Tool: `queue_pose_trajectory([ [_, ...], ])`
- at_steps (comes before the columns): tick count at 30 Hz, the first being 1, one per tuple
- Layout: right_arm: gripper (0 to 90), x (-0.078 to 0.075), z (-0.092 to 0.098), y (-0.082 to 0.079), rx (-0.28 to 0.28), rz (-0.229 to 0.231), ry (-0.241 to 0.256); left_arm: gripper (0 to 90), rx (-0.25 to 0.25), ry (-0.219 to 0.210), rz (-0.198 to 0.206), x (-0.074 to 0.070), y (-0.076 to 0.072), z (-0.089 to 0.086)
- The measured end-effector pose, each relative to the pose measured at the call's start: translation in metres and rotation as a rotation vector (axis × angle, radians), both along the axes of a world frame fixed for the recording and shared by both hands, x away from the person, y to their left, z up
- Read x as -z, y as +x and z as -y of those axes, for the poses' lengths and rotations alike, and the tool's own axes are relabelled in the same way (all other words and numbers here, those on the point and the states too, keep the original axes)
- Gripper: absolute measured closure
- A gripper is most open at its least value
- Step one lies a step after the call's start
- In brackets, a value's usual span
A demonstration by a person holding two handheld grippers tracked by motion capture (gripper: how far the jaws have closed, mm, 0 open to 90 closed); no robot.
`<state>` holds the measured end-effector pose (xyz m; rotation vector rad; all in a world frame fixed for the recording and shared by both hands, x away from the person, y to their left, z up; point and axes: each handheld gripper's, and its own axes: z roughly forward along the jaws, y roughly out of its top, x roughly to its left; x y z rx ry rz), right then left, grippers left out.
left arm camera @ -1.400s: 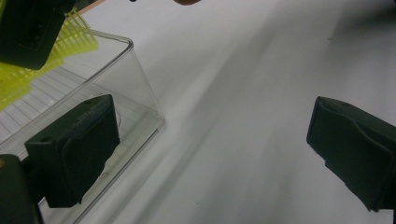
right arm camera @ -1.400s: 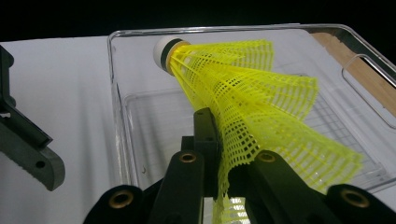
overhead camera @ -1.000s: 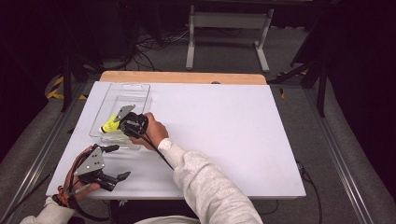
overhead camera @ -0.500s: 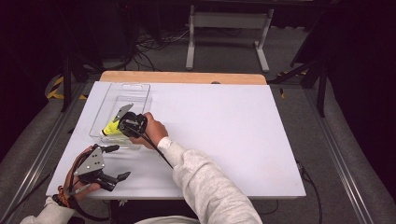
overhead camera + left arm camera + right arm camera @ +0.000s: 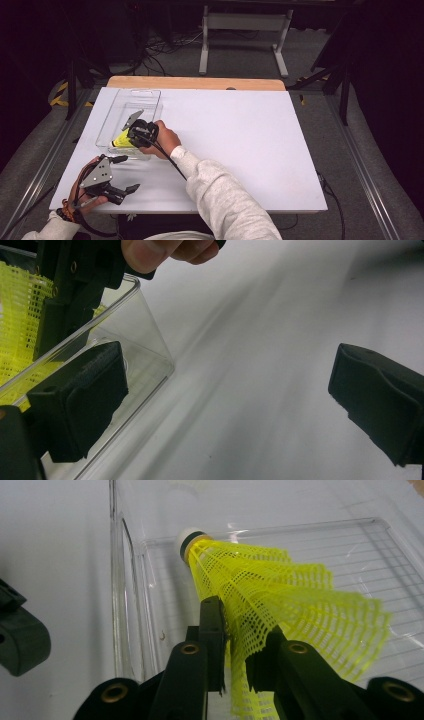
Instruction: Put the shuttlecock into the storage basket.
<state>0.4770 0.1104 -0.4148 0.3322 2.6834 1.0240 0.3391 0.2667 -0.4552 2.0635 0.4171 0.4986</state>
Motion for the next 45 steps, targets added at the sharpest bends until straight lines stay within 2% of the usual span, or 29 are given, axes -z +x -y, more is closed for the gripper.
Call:
queue_pose_trajectory([
  [4, 71.8, -0.001, 0.000, -0.002, 0.000, 0.004, -0.014, 3.2, -0.002, -0.002, -0.001, 0.000, 0.000, 0.000],
  [9, 69.7, -0.003, 0.003, -0.002, 0.012, 0.005, 0.003, 3.2, -0.004, 0.002, 0.004, -0.001, 0.000, -0.001],
  [17, 60.2, -0.011, 0.014, -0.007, 0.034, 0.032, 0.019, 3.2, -0.006, -0.001, 0.001, 0.000, 0.000, 0.000],
  [33, 55.3, -0.017, 0.028, -0.011, 0.056, 0.069, 0.048, 3.2, -0.008, 0.006, 0.001, 0.000, 0.000, -0.001],
  [45, 53.3, -0.018, 0.033, -0.010, 0.063, 0.072, 0.080, 3.3, -0.009, 0.013, 0.002, 0.000, 0.000, -0.001],
])
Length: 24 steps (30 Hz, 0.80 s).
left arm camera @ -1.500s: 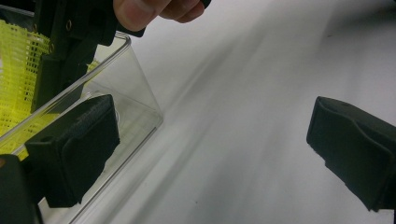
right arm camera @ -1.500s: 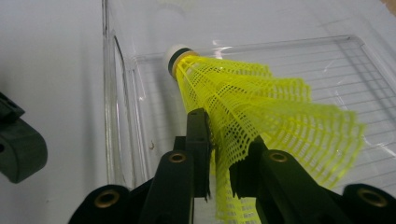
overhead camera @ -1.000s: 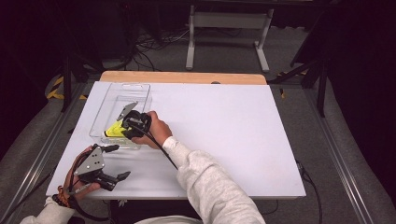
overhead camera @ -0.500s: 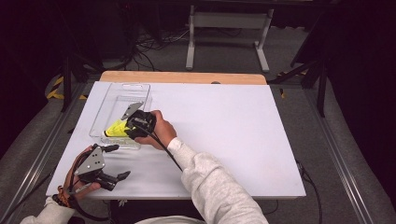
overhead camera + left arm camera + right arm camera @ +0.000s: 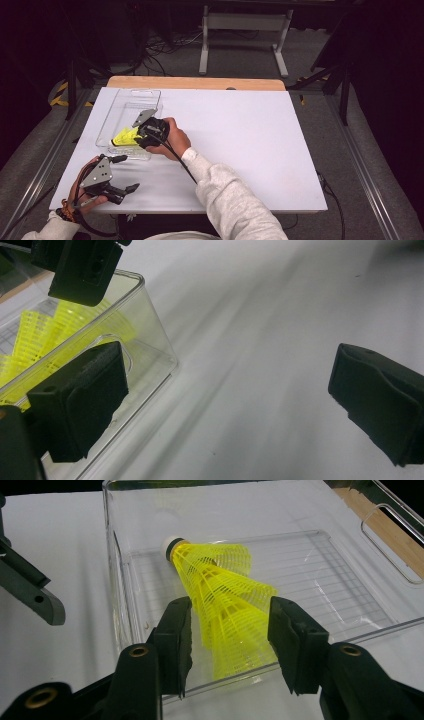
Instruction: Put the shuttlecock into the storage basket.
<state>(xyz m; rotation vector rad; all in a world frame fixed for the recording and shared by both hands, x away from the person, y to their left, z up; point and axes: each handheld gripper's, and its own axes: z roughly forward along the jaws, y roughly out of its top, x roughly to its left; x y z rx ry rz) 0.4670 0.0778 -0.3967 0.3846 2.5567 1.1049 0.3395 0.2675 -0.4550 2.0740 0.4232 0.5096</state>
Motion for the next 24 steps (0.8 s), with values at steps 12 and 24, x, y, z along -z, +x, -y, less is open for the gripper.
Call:
queue_pose_trajectory([
  [12, 49.6, 0.0001, 0.0037, -0.0014, 0.004, 0.024, 0.013, 3.3, -0.001, -0.003, -0.004, 0.0003, 0.0002, -0.0001],
  [24, 38.8, -0.0032, 0.0074, -0.0010, 0.010, 0.067, 0.025, 3.5, 0.000, -0.005, -0.006, 0.0007, 0.0004, 0.0001],
])
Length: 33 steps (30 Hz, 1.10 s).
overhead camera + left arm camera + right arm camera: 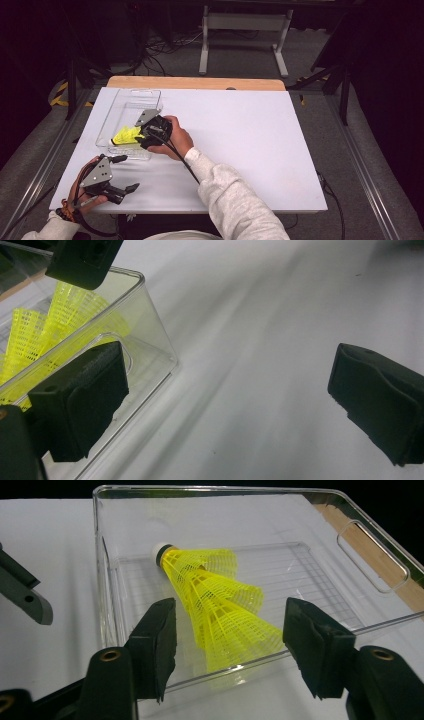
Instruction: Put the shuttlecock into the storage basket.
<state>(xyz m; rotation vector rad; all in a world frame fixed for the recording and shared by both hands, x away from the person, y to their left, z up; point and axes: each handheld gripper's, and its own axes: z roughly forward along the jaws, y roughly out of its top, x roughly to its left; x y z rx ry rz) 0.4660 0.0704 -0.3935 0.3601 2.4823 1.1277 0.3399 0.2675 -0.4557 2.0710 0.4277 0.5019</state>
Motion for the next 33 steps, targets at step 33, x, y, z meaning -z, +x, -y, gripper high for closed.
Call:
queue_pose_trajectory([
  [33, 4.5, 0.0076, -0.0008, 0.0003, 0.051, 0.014, 0.083, 3.5, -0.003, 0.010, 0.003, -0.0002, 0.0001, 0.0001],
])
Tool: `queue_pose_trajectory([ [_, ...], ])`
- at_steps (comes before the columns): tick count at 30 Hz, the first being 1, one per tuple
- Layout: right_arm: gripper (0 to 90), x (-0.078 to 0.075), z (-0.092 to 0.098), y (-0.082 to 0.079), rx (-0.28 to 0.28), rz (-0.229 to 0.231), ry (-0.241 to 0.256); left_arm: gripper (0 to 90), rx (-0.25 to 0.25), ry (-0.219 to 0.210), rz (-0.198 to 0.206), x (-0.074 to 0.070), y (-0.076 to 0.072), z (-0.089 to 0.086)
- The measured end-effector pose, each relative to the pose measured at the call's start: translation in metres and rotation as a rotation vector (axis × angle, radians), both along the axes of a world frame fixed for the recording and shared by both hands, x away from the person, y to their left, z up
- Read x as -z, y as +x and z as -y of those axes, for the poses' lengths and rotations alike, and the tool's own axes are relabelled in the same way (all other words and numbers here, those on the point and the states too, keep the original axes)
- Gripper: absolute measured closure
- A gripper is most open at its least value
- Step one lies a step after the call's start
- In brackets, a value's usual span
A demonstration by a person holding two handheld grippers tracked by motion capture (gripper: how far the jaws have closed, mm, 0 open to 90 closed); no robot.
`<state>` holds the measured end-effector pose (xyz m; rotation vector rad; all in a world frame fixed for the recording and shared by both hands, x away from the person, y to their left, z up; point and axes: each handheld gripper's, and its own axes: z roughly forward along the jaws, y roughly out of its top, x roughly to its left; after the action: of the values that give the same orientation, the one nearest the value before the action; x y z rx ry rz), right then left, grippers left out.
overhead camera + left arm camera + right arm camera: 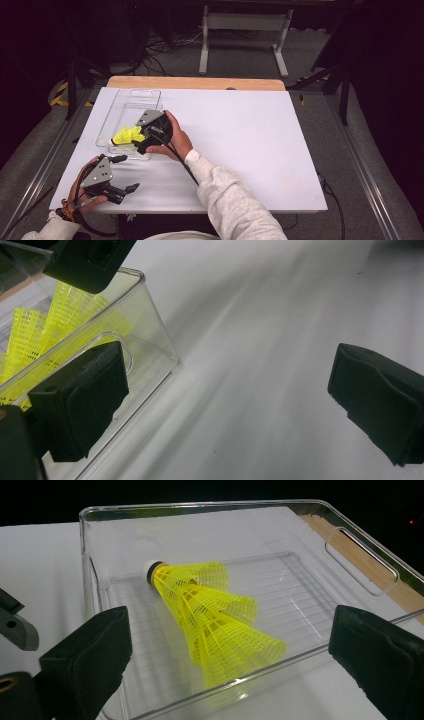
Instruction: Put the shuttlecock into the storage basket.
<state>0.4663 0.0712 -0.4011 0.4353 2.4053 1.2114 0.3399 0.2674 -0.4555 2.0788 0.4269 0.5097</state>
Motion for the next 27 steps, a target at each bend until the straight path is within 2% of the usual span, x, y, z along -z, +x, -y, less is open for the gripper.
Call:
queue_pose_trajectory([
  [15, 4.6, -0.005, 0.011, -0.002, 0.038, 0.047, 0.004, 3.5, -0.001, -0.002, 0.001, 0.000, 0.000, 0.000],
  [27, 4.6, -0.013, 0.032, -0.002, 0.082, 0.093, 0.015, 3.5, -0.004, -0.003, 0.004, 0.000, 0.001, 0.000],
])
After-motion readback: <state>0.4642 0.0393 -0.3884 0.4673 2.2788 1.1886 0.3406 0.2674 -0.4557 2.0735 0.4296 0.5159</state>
